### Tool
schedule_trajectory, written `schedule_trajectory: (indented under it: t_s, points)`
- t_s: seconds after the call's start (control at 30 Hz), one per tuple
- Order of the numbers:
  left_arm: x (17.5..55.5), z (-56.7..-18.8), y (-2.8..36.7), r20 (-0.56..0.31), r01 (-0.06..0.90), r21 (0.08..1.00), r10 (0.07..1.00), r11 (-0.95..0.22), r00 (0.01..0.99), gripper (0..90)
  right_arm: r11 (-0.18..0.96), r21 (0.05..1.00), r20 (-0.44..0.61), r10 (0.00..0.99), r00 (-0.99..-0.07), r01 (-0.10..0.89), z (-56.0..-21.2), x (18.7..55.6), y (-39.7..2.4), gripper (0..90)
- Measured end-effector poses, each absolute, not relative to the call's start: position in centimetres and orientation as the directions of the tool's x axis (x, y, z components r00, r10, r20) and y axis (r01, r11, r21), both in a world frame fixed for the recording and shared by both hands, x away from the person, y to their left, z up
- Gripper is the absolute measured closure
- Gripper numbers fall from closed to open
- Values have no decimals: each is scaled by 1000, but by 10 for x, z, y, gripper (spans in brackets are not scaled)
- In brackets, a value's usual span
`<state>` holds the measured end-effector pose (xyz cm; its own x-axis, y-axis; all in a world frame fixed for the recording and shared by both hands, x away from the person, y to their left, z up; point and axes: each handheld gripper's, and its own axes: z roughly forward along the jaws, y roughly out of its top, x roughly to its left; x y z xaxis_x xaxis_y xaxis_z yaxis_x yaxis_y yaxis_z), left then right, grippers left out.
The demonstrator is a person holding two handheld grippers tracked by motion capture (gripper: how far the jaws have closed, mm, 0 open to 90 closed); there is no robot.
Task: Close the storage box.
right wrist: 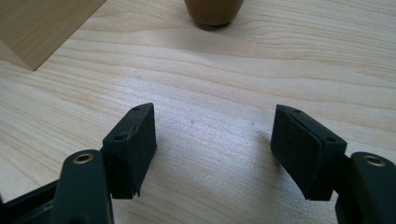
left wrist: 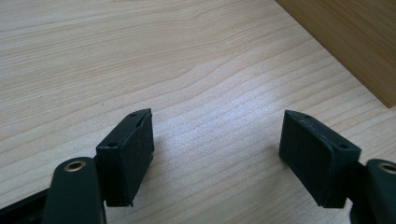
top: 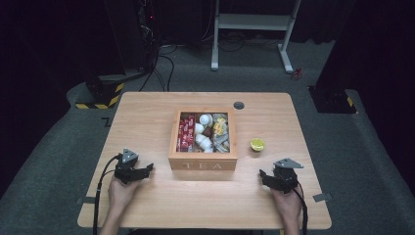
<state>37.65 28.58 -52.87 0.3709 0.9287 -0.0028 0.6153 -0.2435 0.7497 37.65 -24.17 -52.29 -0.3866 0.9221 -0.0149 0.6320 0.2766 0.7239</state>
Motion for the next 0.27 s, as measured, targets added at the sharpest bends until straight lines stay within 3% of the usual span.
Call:
schedule_trajectory:
  t_s: [0.27]
  points:
    - [377,-529,286,-5,616,750,929,-242,371,267,276,725,-15,922,-386,631,-523,377,-242,309]
